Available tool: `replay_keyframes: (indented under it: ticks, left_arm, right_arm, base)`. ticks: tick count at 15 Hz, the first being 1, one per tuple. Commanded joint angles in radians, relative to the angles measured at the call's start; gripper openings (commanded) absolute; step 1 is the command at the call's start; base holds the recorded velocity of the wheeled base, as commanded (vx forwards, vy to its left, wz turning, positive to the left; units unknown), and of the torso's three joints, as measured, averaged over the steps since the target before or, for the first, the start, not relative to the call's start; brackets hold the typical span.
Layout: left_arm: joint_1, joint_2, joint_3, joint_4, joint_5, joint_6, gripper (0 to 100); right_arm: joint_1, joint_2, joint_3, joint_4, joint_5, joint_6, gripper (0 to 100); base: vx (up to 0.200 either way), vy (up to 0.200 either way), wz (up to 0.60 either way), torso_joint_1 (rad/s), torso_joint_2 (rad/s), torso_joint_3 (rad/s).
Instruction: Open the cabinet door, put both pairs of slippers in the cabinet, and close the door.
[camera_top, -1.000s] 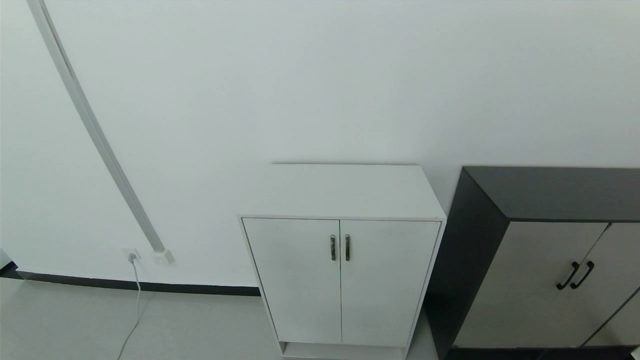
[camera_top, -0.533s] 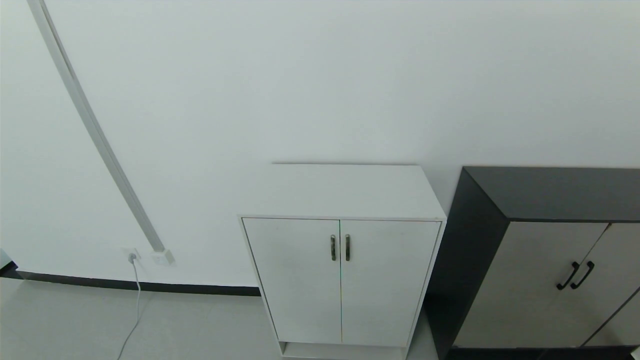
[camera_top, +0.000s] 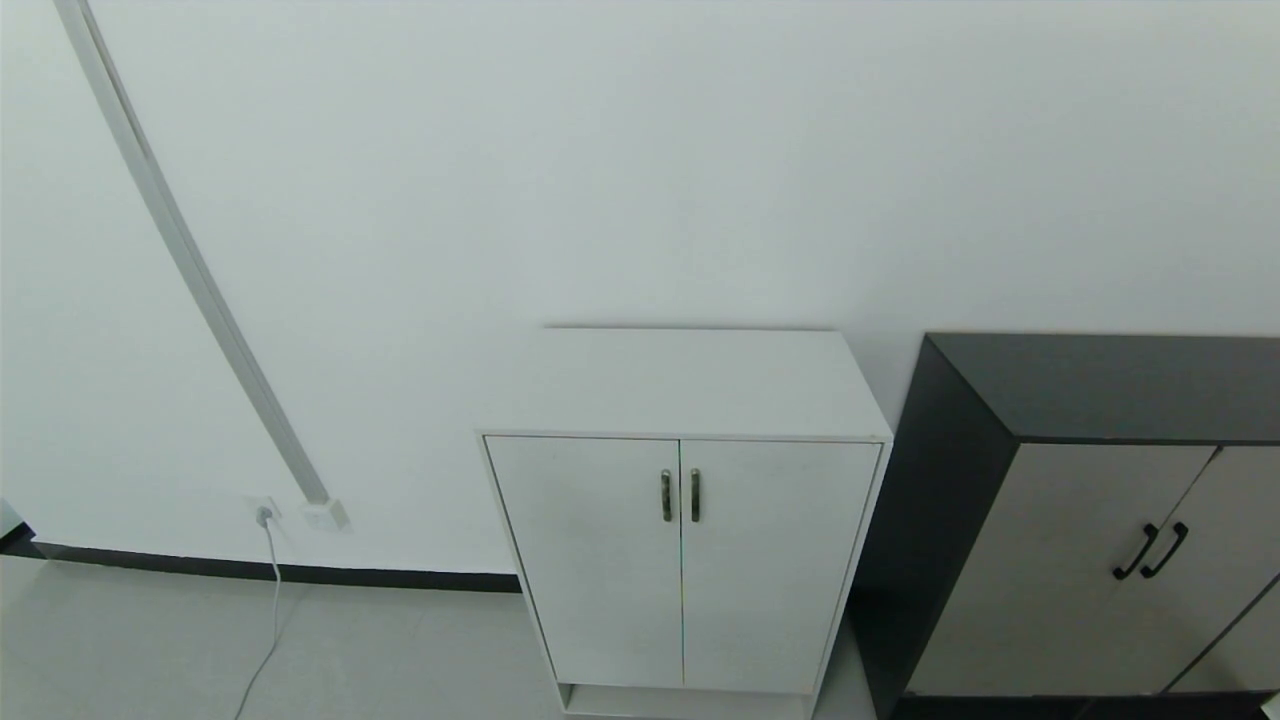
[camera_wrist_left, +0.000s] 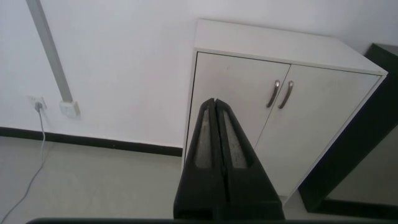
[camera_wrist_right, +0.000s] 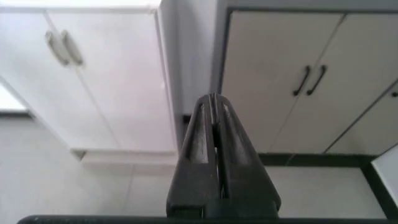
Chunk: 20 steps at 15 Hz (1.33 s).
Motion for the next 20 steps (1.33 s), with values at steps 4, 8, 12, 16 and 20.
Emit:
replay_keyframes:
  ticks: [4,8,12,16,20]
  left_arm:
    - [0.0,0.001,0.0,0.0,0.0,-0.001,0]
    - [0.0,0.001,0.0,0.0,0.001,-0.001,0]
    - [0.0,0.001,0.0,0.0,0.001,-0.001,0]
    - [0.0,0.001,0.0,0.0,0.001,-0.001,0]
    - [0.0,0.001,0.0,0.0,0.0,-0.001,0]
  right_arm:
    - [-0.018,-0.058,0.0,-0.001,-0.006,0.01,0]
    - [-0.081,-0.093,0.0,0.002,-0.009,0.002,0]
    - [-0.09,-0.153,0.0,-0.003,0.039,0.01,0]
    - [-0.092,-0.153,0.0,0.025,0.226,-0.021,0]
    - [-0.09,-0.153,0.0,0.039,0.284,-0.041,0]
  base:
    - [0.0,0.0,0.0,0.0,0.0,0.0]
    - [0.0,0.0,0.0,0.0,0.0,0.0]
    - [0.0,0.0,0.0,0.0,0.0,0.0]
    - [0.0,0.0,0.0,0.0,0.0,0.0]
    - [0.0,0.0,0.0,0.0,0.0,0.0]
